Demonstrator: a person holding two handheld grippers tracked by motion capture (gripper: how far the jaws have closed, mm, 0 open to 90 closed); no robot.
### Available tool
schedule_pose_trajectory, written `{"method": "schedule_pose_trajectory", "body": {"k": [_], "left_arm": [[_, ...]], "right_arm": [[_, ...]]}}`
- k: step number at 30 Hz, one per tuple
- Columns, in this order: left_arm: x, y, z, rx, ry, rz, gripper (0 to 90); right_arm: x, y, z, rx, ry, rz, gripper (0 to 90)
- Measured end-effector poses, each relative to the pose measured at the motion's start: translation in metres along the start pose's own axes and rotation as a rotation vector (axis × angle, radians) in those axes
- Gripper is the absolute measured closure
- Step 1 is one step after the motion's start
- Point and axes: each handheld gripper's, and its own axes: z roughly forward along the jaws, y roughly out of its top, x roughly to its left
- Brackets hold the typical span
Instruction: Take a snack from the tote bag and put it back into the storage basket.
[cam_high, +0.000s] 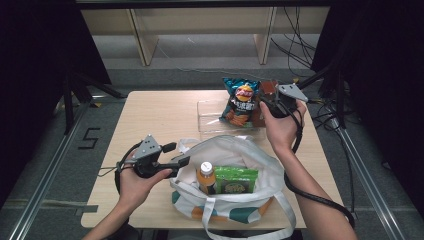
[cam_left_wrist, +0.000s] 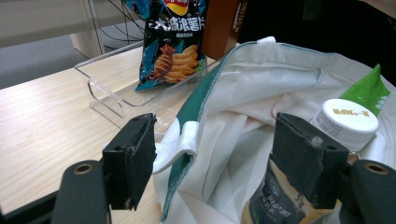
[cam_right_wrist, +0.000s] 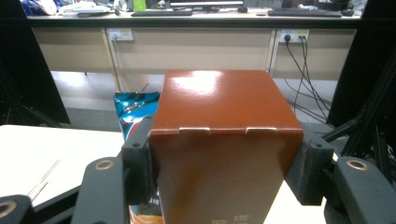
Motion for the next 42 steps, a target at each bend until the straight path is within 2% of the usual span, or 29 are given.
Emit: {"method": "schedule_pose_trajectory", "body": {"k": [9,10,11,13,14,18,19,23,24,25,27,28,32,34,38,41,42], "left_arm": [[0.000,0.000,0.001,0.004,-0.001,0.005,29.6],[0.000,0.000,0.001,0.005,-0.001,0.006,29.6],[0.000,0.000,0.001,0.005,-0.001,0.006,29.6],[0.000,0.000,0.001,0.006,-0.002,0.007,29.6],[0.000,0.000,0.001,0.005,-0.001,0.006,29.6],[0.000,0.000,0.001,0.002,-0.005,0.003,29.6],[0.000,0.000,0.000,-0.002,-0.006,0.001,29.6],[0.001,0.000,0.000,0.004,-0.001,0.002,29.7],[0.001,0.000,0.001,0.006,-0.001,0.004,29.6],[0.000,0.000,0.001,0.006,-0.002,0.005,29.6],[-0.001,0.000,0.001,0.007,-0.004,0.003,29.6],[-0.001,0.000,0.001,0.006,-0.004,0.001,29.6],[-0.001,0.000,0.001,0.006,-0.003,0.002,29.6],[-0.001,0.000,0.001,0.008,-0.005,0.004,29.7],[-0.001,0.000,0.001,0.006,-0.005,0.002,29.6],[-0.001,0.000,0.001,0.005,-0.006,0.002,29.7],[-0.001,0.000,0.001,0.006,-0.007,0.002,29.7]], "right_arm": [[0.003,0.001,-0.001,0.021,-0.012,0.015,39.4],[0.002,0.002,0.000,0.021,-0.010,-0.003,39.4],[0.003,0.002,0.000,0.032,-0.012,0.015,39.4],[0.002,0.003,0.003,0.022,-0.008,-0.016,39.4],[0.005,0.004,0.002,0.032,-0.014,0.003,39.4],[0.005,0.000,0.008,0.066,-0.013,-0.019,39.4],[0.007,-0.001,0.008,0.074,-0.023,0.000,39.4],[0.009,-0.003,0.008,0.064,-0.027,-0.024,39.4],[0.011,-0.003,0.006,0.070,-0.028,-0.006,39.4],[0.011,-0.004,0.006,0.072,-0.030,-0.027,39.4],[0.012,-0.004,0.005,0.075,-0.034,0.000,39.4],[0.011,-0.005,0.006,0.070,-0.038,-0.012,39.4],[0.011,-0.004,0.006,0.081,-0.038,0.001,39.4],[0.012,-0.005,0.007,0.077,-0.039,-0.014,39.4],[0.012,-0.005,0.007,0.084,-0.035,0.004,39.4],[0.011,-0.004,0.011,0.100,-0.038,0.016,39.4],[0.010,-0.005,0.012,0.113,-0.046,0.001,39.3]]}}
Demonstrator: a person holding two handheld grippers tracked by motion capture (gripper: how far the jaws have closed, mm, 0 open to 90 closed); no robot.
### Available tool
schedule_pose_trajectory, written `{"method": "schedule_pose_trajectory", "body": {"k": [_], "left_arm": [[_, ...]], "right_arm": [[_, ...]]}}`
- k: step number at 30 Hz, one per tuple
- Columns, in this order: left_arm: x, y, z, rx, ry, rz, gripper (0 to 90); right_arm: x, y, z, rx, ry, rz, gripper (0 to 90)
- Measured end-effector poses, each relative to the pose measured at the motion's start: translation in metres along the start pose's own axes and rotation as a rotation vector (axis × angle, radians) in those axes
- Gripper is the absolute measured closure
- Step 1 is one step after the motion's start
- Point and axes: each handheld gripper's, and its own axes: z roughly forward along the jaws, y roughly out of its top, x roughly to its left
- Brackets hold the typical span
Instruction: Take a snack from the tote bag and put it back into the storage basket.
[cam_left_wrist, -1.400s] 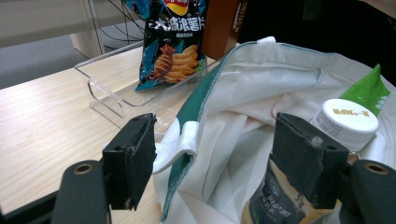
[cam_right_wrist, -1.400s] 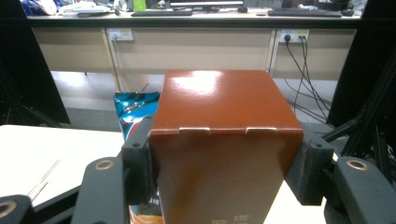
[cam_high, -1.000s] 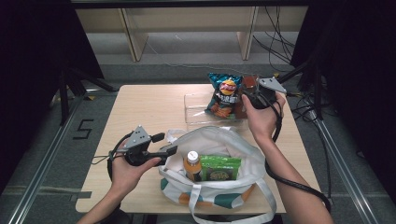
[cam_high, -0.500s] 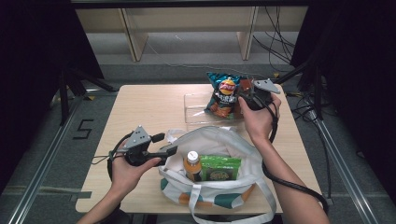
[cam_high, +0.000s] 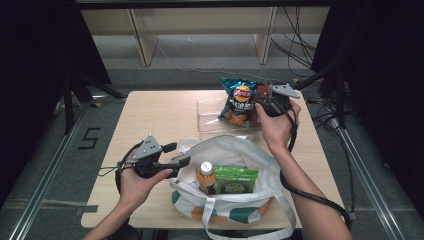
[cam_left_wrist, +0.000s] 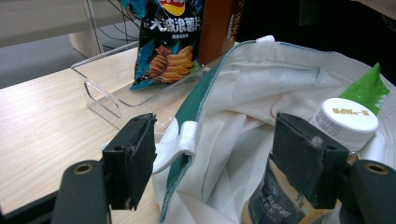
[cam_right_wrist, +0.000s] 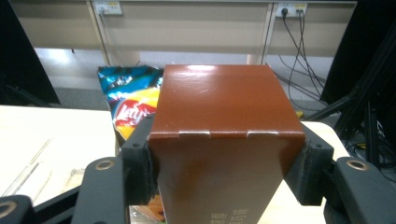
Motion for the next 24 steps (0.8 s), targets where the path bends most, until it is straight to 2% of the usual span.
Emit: {"method": "schedule_pose_trajectory", "body": {"k": [1,2,3,8,10,15,17,19,20,21,22,24], "left_arm": [[0.000,0.000,0.000,0.000,0.001,-0.001,29.6],[0.000,0.000,0.000,0.001,0.002,-0.001,29.6],[0.001,0.000,-0.001,0.000,0.002,0.000,29.6],[0.002,-0.001,0.000,0.001,0.003,0.000,29.6],[0.002,0.000,-0.001,0.001,0.002,0.002,29.6],[0.002,0.000,0.000,-0.006,-0.003,0.004,29.6],[0.001,0.000,-0.001,0.000,0.001,0.001,29.7],[0.001,0.000,0.000,0.001,0.000,-0.001,29.6],[0.001,0.000,0.000,0.002,0.000,0.000,29.6],[0.002,0.000,-0.001,0.001,0.002,0.004,29.6],[0.002,0.000,-0.001,0.001,0.003,0.004,29.7],[0.002,0.000,0.000,0.000,0.003,0.000,29.6]], "right_arm": [[-0.001,-0.001,0.003,0.008,0.004,-0.015,39.4],[0.000,-0.004,0.005,0.028,-0.001,-0.008,39.3],[0.000,-0.006,0.007,0.029,0.001,0.009,39.3],[-0.002,-0.017,0.012,0.044,0.002,0.029,39.3],[-0.002,-0.020,0.012,0.047,0.000,0.019,39.2],[-0.001,-0.023,0.010,0.045,-0.014,0.037,39.0],[-0.002,-0.024,0.011,0.046,0.000,0.049,39.0],[-0.002,-0.028,0.013,0.079,-0.010,0.054,39.0],[-0.003,-0.030,0.014,0.058,-0.009,0.027,39.0],[-0.001,-0.030,0.012,0.063,-0.007,0.045,39.0],[-0.001,-0.030,0.012,0.062,-0.012,0.032,39.0],[0.001,-0.030,0.011,0.067,-0.019,0.051,39.0]]}}
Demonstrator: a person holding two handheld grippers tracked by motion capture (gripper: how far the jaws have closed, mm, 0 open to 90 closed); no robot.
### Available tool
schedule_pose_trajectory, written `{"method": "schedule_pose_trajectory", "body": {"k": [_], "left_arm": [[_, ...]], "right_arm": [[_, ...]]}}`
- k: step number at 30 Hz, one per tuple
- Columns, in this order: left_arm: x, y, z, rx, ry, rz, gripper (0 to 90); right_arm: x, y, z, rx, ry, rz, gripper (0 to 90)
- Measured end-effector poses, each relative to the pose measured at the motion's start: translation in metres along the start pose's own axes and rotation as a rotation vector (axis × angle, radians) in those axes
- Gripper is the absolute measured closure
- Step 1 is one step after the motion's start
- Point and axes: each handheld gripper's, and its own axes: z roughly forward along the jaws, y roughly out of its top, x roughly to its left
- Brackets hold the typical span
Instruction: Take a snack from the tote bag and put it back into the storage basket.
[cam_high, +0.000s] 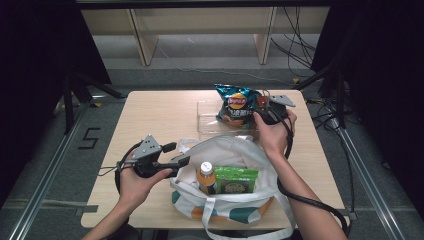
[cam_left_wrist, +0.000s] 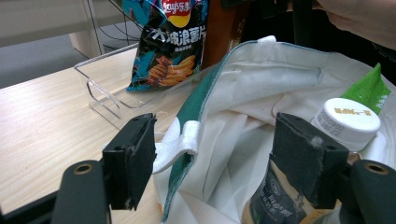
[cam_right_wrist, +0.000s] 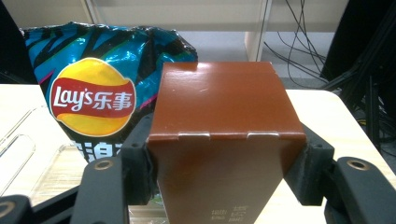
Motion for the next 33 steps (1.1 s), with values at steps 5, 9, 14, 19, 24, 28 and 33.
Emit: {"method": "schedule_pose_trajectory", "body": {"k": [5,9,14,19,24,28,33], "left_arm": [[0.000,0.000,0.000,0.000,-0.001,0.005,29.6],[-0.001,0.000,0.000,-0.001,-0.001,0.004,29.6],[-0.001,0.000,0.001,0.000,-0.002,0.000,29.6],[-0.001,0.000,0.001,0.001,-0.004,0.001,29.6],[0.000,0.000,0.000,0.000,-0.001,0.003,29.6],[-0.001,0.000,0.000,-0.001,-0.001,0.002,29.6],[-0.001,0.000,0.000,0.000,-0.001,0.001,29.6]], "right_arm": [[0.002,-0.002,-0.004,-0.004,-0.006,-0.012,38.9],[0.002,-0.004,-0.007,-0.004,-0.014,-0.021,38.8],[0.001,-0.005,-0.010,-0.004,-0.002,-0.030,38.4],[0.002,-0.007,-0.012,0.001,0.004,-0.001,37.2],[-0.003,-0.008,-0.010,0.017,0.033,-0.007,30.9],[-0.005,-0.008,-0.013,-0.002,0.041,-0.043,26.7],[-0.008,-0.004,-0.022,-0.028,0.056,-0.056,24.6]]}}
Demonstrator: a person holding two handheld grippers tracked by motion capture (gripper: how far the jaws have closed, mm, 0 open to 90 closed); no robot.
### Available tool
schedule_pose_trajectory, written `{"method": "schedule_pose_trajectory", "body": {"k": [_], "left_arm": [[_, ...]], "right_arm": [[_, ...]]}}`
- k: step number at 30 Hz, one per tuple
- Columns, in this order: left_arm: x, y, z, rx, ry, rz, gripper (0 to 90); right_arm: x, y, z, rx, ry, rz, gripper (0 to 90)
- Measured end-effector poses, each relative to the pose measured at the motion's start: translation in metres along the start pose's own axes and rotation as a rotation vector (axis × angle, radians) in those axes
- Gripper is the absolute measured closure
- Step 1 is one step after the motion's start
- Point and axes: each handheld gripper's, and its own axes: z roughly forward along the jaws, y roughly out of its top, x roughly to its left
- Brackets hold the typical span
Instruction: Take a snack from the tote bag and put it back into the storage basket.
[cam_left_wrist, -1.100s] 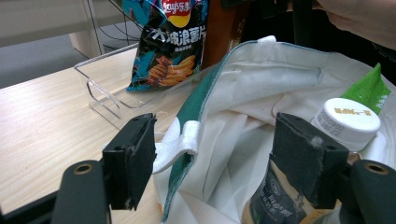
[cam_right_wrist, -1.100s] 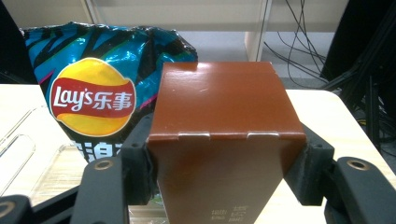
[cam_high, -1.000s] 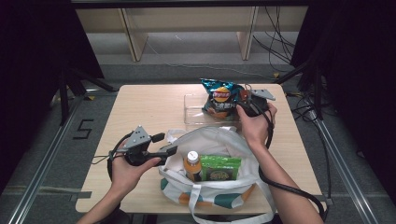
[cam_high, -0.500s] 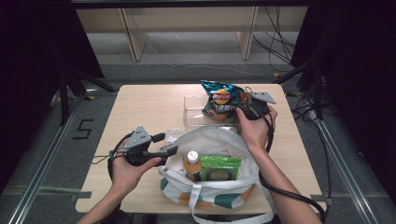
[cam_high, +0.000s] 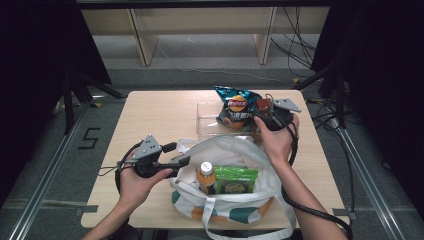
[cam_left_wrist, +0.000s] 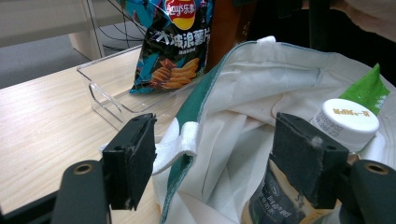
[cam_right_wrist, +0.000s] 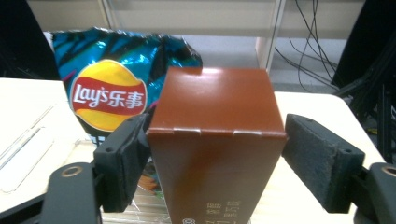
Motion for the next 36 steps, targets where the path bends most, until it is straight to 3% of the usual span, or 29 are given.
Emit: {"method": "schedule_pose_trajectory", "body": {"k": [1,2,4,7,8,10,11,13,18,19,23,27,28,29,36], "left_arm": [[0.000,0.000,0.000,0.000,0.000,-0.001,29.6],[0.000,0.000,0.000,-0.001,0.000,-0.001,29.6],[0.000,0.000,0.000,-0.002,0.001,-0.001,29.6],[0.000,0.001,0.000,-0.003,0.001,-0.002,29.6],[0.000,0.000,0.000,-0.006,-0.002,-0.002,29.6],[0.000,0.001,0.000,-0.003,0.002,-0.001,29.6],[0.001,0.001,0.000,-0.005,0.002,-0.002,29.6],[0.001,0.001,0.000,-0.012,-0.005,-0.003,29.6],[0.000,0.001,-0.001,-0.007,0.004,-0.001,29.7],[0.000,0.001,-0.001,-0.006,0.005,-0.002,29.6],[0.000,0.002,-0.001,-0.008,0.004,-0.001,29.6],[0.000,0.002,-0.001,-0.008,0.004,0.002,29.6],[0.000,0.002,-0.001,-0.008,0.004,0.001,29.6],[0.000,0.002,-0.001,-0.008,0.004,0.000,29.6],[0.000,0.002,-0.001,-0.011,0.006,-0.001,29.6]], "right_arm": [[0.000,0.002,-0.003,0.001,0.012,0.014,24.5],[-0.003,0.002,-0.004,-0.015,0.022,-0.009,24.3],[-0.002,0.004,-0.010,-0.014,0.034,0.017,24.0],[-0.006,0.005,-0.014,-0.019,0.052,-0.023,24.5],[-0.005,0.005,-0.017,-0.010,0.056,0.013,24.5],[-0.008,0.006,-0.021,-0.016,0.072,-0.002,25.0],[-0.008,0.007,-0.025,-0.009,0.083,0.017,25.4],[-0.010,0.009,-0.029,-0.027,0.101,-0.006,27.1],[-0.011,0.013,-0.046,-0.025,0.139,0.004,34.1],[-0.014,0.012,-0.048,-0.035,0.153,-0.024,36.1],[-0.014,0.011,-0.059,-0.030,0.187,-0.029,42.3],[-0.014,0.009,-0.068,-0.028,0.217,-0.056,46.5],[-0.014,0.008,-0.069,-0.039,0.221,-0.083,47.2],[-0.013,0.007,-0.072,-0.030,0.227,-0.069,47.8],[-0.015,-0.001,-0.080,-0.017,0.293,-0.097,52.4]]}}
